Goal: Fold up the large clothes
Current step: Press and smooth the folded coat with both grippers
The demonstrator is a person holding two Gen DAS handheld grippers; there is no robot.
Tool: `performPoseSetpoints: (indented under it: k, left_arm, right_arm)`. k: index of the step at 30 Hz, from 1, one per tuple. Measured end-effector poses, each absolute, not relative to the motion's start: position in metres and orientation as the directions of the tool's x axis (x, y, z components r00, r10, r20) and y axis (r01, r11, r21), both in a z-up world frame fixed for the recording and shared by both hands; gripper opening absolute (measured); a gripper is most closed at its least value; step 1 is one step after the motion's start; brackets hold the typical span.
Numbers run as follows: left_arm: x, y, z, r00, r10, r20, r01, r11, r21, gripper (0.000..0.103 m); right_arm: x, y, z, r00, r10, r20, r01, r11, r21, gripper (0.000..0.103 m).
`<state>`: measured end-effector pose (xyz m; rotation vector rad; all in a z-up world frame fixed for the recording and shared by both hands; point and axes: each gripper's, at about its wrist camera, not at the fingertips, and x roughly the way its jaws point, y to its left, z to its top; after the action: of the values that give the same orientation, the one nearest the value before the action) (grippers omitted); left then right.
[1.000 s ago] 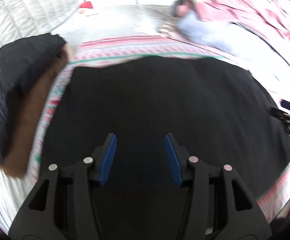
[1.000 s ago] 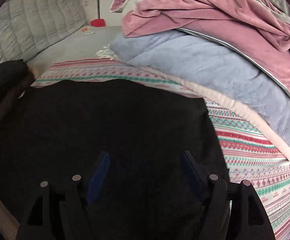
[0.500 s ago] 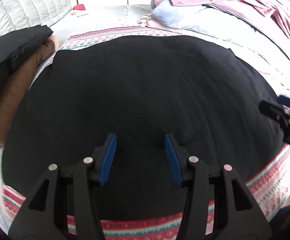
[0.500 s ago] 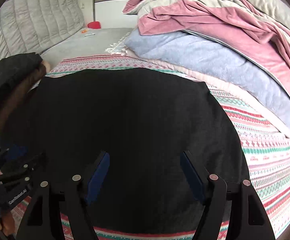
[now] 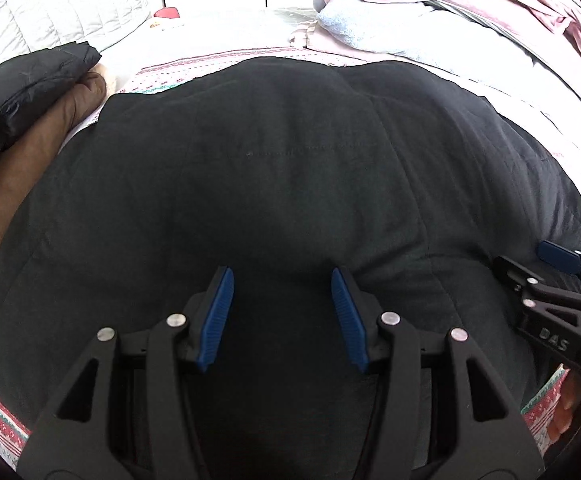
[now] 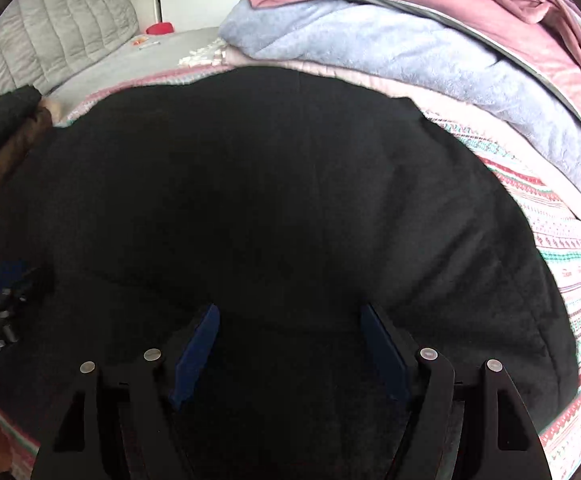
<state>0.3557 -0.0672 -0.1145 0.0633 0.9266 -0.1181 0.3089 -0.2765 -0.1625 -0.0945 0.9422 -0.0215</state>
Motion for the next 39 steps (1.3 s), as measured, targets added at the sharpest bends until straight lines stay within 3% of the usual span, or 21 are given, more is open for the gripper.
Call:
performPoseSetpoints:
  k: [11, 17, 22, 39]
  left_arm:
    - [0.298, -0.076, -0.076, 0.623, -0.093, -0.776, 0.178, 0.984, 0.025, 0.054]
    - [0.264, -0.081, -0.080, 0.612, -0.103, -0.784, 0.218, 0.975, 0.042, 0.056]
    - [0.259, -0.088, -0.087, 0.623, -0.089, -0.777, 0.239, 0.968, 0.080, 0.056]
    - [0.279, -0.105, -0.100, 0.600, -0.045, -0.799, 0.207, 0.973, 0.100, 0.056]
  right_arm:
    - [0.265, -0.288, -0.134, 0.648, 0.024, -0.761, -0.017, 1.000, 0.017, 0.077]
    - [0.225, -0.326, -0.121, 0.632, 0.055, -0.773, 0.033, 0.995, 0.099, 0.083]
    - [0.201, -0.373, -0.122, 0.606, 0.146, -0.782, 0.079, 0.967, 0.241, 0.083]
    - [0.203, -0.410, -0.140, 0.549, 0.212, -0.809, 0.154, 0.925, 0.347, 0.083]
